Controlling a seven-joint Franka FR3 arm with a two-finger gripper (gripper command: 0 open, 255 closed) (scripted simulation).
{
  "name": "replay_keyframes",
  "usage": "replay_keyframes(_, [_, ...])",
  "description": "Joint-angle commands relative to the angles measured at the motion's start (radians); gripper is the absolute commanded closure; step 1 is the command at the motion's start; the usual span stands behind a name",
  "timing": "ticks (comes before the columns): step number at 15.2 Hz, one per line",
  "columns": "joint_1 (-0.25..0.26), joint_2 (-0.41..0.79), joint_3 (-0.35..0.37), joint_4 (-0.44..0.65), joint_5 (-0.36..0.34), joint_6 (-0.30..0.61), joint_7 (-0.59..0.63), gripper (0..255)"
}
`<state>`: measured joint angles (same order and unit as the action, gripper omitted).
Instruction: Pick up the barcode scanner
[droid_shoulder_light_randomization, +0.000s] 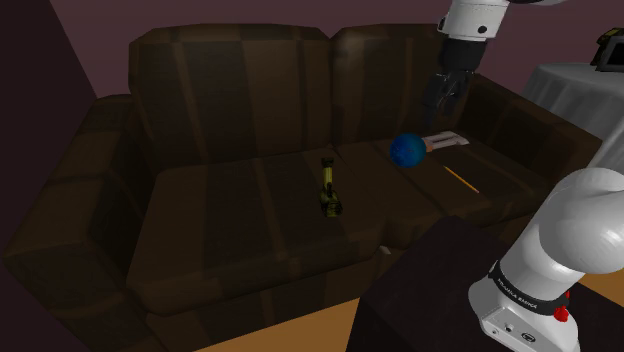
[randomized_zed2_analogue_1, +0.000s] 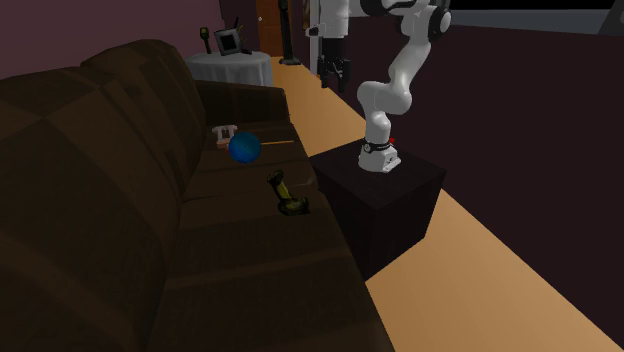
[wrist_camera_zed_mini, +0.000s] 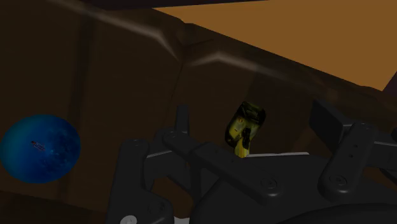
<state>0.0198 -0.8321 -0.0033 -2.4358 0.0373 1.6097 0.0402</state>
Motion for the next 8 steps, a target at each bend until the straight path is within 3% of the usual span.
replay_keyframes(1, [0.000, 0.000, 0.000, 0.000, 0.000, 0.000, 0.000, 0])
replay_keyframes(8, [-0.008, 0.194, 0.081, -0.028, 0.008, 0.259, 0.108, 0])
